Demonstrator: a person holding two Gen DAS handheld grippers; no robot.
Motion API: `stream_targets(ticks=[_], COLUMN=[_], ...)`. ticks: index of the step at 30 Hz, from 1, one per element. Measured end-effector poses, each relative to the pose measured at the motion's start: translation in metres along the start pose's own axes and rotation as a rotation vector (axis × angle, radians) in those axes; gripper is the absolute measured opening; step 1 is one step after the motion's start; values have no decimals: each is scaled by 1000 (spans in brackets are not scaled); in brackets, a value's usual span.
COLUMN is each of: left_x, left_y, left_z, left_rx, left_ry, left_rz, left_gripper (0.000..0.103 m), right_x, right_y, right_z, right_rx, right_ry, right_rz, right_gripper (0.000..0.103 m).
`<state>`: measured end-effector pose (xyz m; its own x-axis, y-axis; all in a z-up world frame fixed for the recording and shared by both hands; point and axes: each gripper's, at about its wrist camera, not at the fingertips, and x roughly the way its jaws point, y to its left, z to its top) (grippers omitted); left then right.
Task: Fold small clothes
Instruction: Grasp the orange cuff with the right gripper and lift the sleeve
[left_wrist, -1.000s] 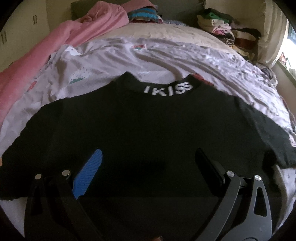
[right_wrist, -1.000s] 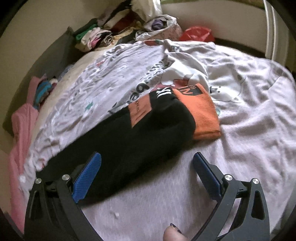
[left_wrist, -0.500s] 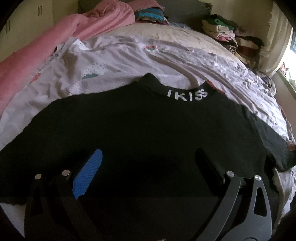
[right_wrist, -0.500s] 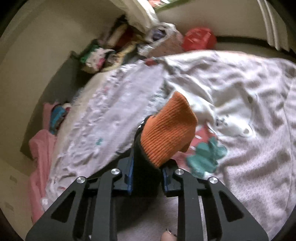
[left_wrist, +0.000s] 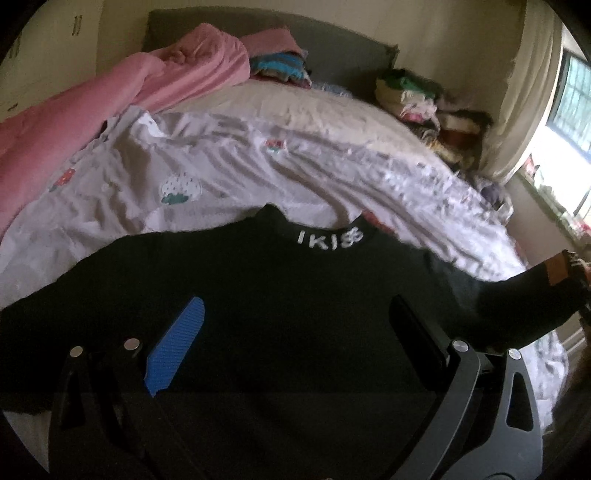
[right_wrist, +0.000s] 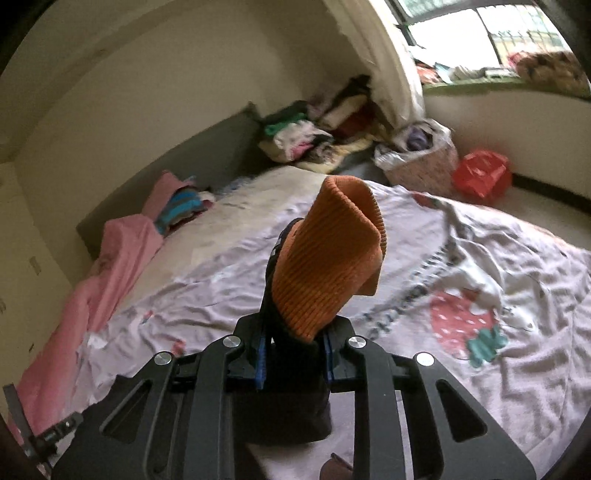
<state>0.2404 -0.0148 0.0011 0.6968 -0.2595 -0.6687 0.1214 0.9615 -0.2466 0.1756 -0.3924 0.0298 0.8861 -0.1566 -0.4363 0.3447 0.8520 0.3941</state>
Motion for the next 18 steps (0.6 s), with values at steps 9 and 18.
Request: stream_targets(ticks=[9,18], left_x=[-12,-24], left_y=[12,48], left_z=[2,7], left_rx=[-20,-101], left_ry=[-21,-29], left_rz=[-62,-45], left_gripper=[94,94], right_x=[-2,5], right_y=[81,161], right_z=[-9,-45], right_rx=[-142,-302], right_ry=[7,66], right_rz=[94,160], right_gripper=[20,20])
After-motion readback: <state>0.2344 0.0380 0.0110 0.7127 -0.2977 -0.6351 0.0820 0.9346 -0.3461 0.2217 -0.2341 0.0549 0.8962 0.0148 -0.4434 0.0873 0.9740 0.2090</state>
